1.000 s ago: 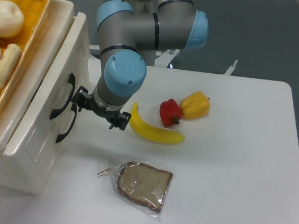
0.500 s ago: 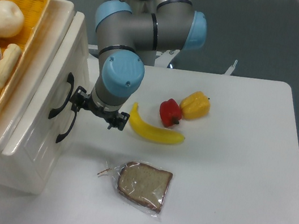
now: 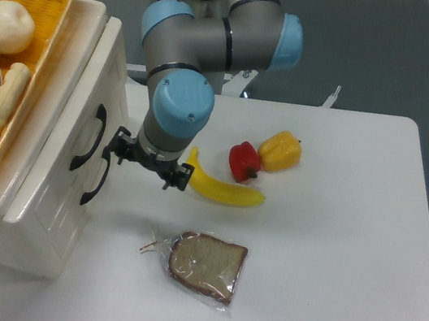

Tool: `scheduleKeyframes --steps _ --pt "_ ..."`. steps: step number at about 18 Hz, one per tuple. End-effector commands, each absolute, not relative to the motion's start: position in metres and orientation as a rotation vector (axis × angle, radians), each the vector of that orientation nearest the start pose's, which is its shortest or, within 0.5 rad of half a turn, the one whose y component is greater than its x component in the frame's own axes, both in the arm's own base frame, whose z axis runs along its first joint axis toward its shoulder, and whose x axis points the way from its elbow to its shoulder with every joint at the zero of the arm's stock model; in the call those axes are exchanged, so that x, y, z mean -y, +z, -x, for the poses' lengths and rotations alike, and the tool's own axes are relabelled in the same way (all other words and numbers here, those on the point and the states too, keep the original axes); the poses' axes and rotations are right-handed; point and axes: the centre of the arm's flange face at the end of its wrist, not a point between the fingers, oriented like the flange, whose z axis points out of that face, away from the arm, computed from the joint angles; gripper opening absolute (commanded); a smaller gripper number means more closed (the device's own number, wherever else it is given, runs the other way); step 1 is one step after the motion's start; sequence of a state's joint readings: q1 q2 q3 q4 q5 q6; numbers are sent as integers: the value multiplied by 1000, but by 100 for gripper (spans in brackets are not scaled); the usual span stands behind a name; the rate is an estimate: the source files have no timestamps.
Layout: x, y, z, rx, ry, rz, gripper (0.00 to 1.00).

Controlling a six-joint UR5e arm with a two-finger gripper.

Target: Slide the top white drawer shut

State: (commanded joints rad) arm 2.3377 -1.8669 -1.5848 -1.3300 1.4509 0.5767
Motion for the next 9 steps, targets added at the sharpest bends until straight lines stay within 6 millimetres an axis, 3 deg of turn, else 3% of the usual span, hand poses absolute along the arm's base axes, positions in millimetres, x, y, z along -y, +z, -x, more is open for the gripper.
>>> scheduleKeyframes --steps 2,5,9 --pt "-515 354 330 216 -154 3102 100" --pt "-495 356 359 -77 -98 3129 100" --pt "-462 365 399 -67 -28 3134 100"
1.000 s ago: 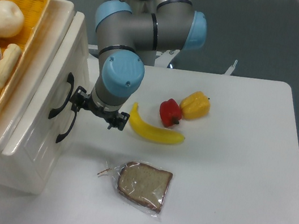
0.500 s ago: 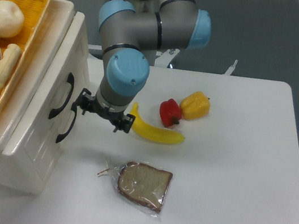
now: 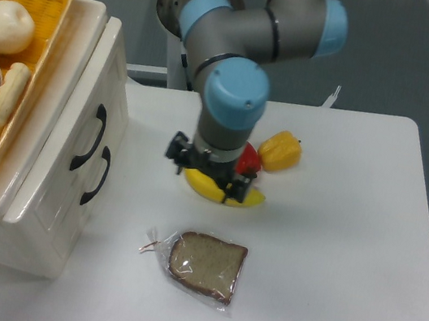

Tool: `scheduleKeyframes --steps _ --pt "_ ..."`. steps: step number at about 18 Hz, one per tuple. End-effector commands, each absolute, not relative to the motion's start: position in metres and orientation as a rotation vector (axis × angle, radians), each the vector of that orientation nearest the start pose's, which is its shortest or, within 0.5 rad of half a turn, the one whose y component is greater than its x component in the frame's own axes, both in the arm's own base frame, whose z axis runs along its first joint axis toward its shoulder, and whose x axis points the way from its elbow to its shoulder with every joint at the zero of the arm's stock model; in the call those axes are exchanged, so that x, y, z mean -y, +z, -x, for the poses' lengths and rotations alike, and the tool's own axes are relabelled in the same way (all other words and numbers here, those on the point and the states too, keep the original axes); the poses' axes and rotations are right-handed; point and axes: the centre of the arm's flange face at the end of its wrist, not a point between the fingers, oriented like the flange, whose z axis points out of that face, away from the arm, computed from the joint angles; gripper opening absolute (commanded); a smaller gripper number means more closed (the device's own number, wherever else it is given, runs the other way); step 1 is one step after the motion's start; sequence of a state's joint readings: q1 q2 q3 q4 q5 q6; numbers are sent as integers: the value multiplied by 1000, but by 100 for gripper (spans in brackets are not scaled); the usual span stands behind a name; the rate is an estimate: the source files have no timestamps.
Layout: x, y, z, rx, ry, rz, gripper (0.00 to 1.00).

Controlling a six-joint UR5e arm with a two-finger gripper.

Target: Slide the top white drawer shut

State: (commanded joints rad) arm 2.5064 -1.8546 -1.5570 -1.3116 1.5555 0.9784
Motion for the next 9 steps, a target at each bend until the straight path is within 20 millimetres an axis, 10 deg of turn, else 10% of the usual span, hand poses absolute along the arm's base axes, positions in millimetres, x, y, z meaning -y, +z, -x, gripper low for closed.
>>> scheduleKeyframes --steps 9 --pt "-405 393 435 -318 36 3101 100"
